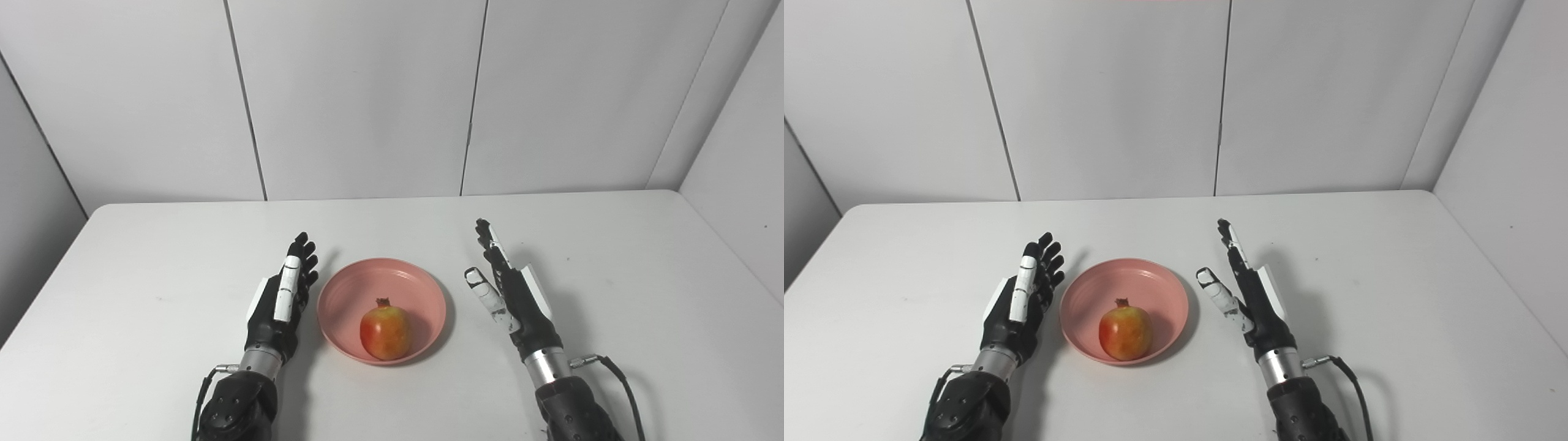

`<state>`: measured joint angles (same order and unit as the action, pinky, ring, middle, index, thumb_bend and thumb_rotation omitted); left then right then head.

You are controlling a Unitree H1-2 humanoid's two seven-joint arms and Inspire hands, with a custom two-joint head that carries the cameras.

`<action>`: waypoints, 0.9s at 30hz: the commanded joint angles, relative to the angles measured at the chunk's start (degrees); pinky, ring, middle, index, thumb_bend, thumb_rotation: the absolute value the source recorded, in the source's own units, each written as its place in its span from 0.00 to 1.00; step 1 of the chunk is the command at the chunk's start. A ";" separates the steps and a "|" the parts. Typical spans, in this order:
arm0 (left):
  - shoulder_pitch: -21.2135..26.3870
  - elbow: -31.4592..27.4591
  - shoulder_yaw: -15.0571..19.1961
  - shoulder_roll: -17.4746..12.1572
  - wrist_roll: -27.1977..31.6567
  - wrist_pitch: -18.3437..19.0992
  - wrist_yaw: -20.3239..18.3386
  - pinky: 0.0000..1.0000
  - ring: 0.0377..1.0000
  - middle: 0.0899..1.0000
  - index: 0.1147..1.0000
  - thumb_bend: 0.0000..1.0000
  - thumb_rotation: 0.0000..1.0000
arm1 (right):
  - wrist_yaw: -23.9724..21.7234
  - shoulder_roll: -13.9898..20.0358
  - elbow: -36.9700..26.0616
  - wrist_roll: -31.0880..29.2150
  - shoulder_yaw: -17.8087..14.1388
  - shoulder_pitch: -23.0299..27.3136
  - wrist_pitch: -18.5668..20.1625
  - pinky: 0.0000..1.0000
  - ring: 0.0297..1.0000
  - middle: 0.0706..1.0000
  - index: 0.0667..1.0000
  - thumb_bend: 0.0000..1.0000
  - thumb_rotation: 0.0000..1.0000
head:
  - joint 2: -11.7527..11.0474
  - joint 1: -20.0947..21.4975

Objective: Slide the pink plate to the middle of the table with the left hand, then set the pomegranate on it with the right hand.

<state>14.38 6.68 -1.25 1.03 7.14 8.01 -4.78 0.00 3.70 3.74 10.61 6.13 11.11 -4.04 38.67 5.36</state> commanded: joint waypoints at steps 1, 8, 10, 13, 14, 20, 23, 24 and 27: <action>1.04 -2.17 0.00 -0.54 -0.74 -2.03 -0.19 1.00 1.00 1.00 1.00 0.69 1.00 | -1.00 -0.65 -0.73 -1.80 -0.55 1.86 1.00 1.00 1.00 1.00 1.00 0.78 1.00 | 0.01 -0.08; 1.07 -1.49 -0.01 -1.14 -0.65 -2.54 -0.38 1.00 1.00 1.00 1.00 0.70 1.00 | -2.32 -1.99 2.08 -7.50 -2.14 2.57 0.20 1.00 1.00 1.00 1.00 0.81 0.96 | -0.17 -0.03; 1.05 -1.42 -0.04 -1.24 -0.75 -2.58 -0.34 1.00 1.00 1.00 1.00 0.70 1.00 | -2.84 -2.55 2.89 -9.65 -2.76 2.83 0.22 1.00 1.00 1.00 1.00 0.79 0.94 | -0.25 0.01; 0.94 -1.45 -0.19 -1.42 -0.95 -2.47 -0.35 1.00 1.00 1.00 1.00 0.70 1.00 | -3.62 -3.09 3.32 -12.19 -3.31 3.01 0.85 1.00 1.00 1.00 1.00 0.77 0.92 | -0.43 -0.06; 0.89 -1.50 -0.21 -1.44 -0.95 -2.37 -0.35 1.00 1.00 1.00 1.00 0.70 1.00 | -3.80 -3.14 3.38 -12.62 -3.34 3.05 1.02 1.00 1.00 1.00 1.00 0.78 0.91 | -0.40 -0.08; 0.82 -1.52 -0.03 -1.25 -1.39 -2.09 -0.07 1.00 1.00 1.00 1.00 0.69 1.00 | -4.05 -3.25 4.09 -13.62 -3.66 3.41 1.07 1.00 1.00 1.00 1.00 0.79 0.91 | -0.39 -0.12; 0.63 -1.63 -0.16 -1.20 -1.92 -2.36 0.10 1.00 1.00 1.00 1.00 0.68 1.00 | -4.21 -3.23 4.57 -14.31 -3.89 3.56 0.70 1.00 1.00 1.00 1.00 0.79 0.91 | -0.42 -0.15; 0.58 -1.60 -0.16 -1.17 -1.98 -2.51 0.11 1.00 1.00 1.00 1.00 0.68 1.00 | -4.29 -3.19 4.84 -14.48 -3.98 3.65 0.37 1.00 1.00 1.00 1.00 0.78 0.91 | -0.37 -0.23; 0.39 -1.93 -0.16 -1.10 -2.34 -2.10 0.29 1.00 1.00 1.00 1.00 0.67 1.00 | -4.62 -3.16 5.36 -15.07 -4.28 3.80 -0.41 1.00 1.00 1.00 1.00 0.77 0.91 | -0.41 -0.29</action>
<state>13.54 6.71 -1.44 0.02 5.26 7.89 -4.70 -4.15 0.75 9.71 -3.66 2.25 12.58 -2.93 38.32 5.10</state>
